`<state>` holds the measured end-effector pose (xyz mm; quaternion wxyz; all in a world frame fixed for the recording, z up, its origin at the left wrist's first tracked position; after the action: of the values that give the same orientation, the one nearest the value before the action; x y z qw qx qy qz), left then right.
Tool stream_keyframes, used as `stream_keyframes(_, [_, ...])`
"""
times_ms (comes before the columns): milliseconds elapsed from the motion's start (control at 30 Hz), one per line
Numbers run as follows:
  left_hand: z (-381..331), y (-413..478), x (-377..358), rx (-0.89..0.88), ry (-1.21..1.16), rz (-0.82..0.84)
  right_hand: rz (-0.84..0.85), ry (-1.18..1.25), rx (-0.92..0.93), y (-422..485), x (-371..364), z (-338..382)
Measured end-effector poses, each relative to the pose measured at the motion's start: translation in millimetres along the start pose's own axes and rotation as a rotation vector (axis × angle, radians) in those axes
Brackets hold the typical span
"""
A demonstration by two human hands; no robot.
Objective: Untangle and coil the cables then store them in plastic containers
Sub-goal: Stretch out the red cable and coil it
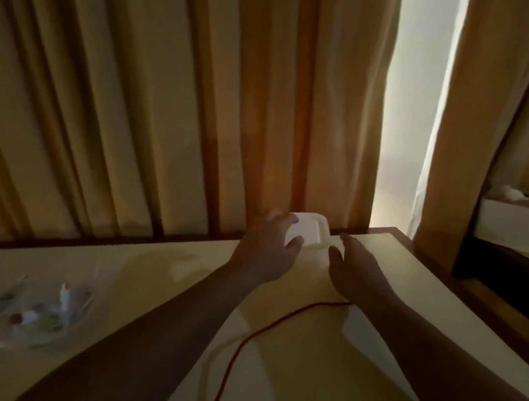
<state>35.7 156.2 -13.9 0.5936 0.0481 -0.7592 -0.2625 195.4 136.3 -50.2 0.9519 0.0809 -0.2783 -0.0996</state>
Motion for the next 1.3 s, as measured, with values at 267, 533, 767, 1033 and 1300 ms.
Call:
stream_keyframes(267, [-24,30,-57,-0.195,0.266,0.07,0.054,0.546,-0.195,25,-10,-34])
stream_keyframes(533, [-9,-48,-4,-0.133,0.195,0.032,0.223,0.7,-0.253,-11,-42,-3])
stream_keyframes(767, [15,-114,64,0.071,-0.122,-0.059,0.389,0.205,-0.096,-60,-91,26])
stream_keyframes(1033, [84,-182,130,0.445,-0.222,-0.418,0.329,0.071,0.001,-89,-123,75])
stream_keyframes(1300, [188,-288,203,0.75,-0.464,-0.796,0.38,0.139,0.042,-102,-156,113])
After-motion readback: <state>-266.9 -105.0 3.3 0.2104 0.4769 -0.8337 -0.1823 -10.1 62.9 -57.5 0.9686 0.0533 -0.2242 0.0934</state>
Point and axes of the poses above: each hand's wrist, its own y-axis towards the middle knuckle, its own x-axis out of the back of the hand, z = x × y, the point moved 8 cm from there along y, towards the middle knuckle, and after that the axes turned 13 degrees about y, right-handed, at the moved point
